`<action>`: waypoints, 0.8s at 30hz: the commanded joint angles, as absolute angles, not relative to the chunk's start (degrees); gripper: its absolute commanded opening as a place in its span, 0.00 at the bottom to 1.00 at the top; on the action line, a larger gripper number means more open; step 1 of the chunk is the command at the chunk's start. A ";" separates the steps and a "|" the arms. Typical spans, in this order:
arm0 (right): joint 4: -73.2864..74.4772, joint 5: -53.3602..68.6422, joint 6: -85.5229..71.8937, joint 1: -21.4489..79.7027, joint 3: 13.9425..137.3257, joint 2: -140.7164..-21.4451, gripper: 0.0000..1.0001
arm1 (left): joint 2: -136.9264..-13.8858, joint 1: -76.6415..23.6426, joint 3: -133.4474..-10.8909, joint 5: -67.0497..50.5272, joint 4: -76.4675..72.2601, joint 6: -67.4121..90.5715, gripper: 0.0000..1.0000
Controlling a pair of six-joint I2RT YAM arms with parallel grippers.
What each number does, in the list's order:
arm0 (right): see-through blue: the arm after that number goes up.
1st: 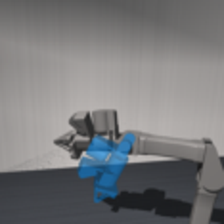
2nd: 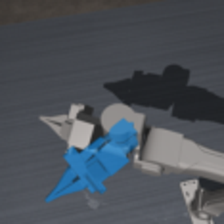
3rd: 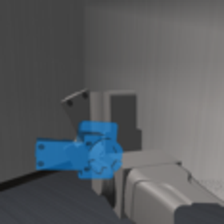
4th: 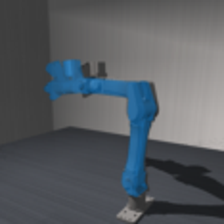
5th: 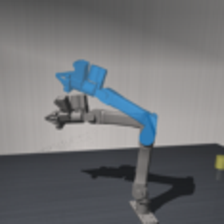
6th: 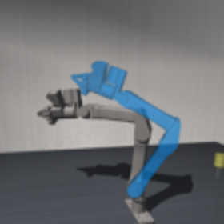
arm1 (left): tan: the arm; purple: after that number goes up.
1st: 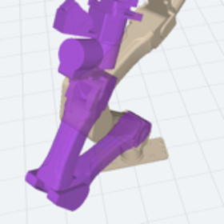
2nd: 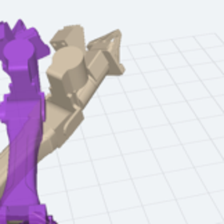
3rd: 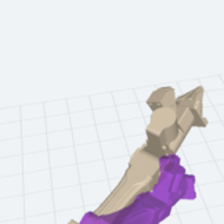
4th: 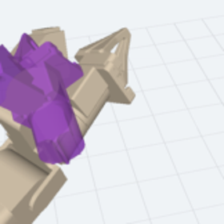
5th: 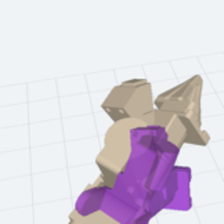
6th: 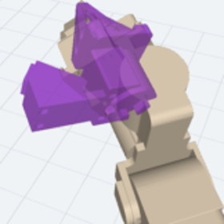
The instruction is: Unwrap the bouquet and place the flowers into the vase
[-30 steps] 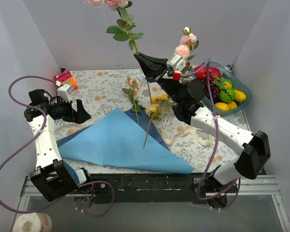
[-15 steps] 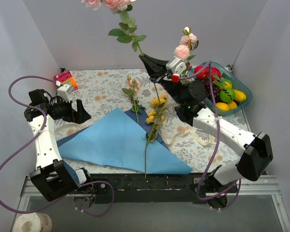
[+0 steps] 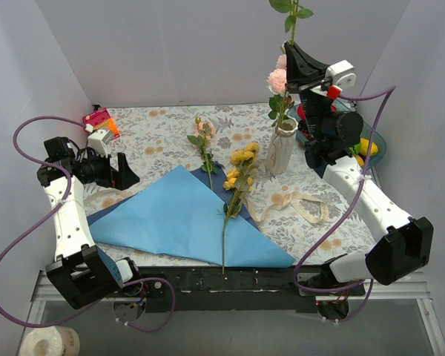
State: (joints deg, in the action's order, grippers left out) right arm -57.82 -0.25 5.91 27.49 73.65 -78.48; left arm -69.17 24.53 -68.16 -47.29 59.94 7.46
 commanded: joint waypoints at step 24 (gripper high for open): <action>-72.15 2.90 -3.60 14.15 73.04 -83.32 0.01 | -73.30 24.61 -71.72 -46.50 61.61 4.92 0.98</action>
State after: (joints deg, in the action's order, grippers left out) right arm -64.45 2.70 -0.23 15.88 74.00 -82.63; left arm -72.93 24.53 -68.79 -46.65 60.49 6.15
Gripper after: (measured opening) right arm 0.044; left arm 0.982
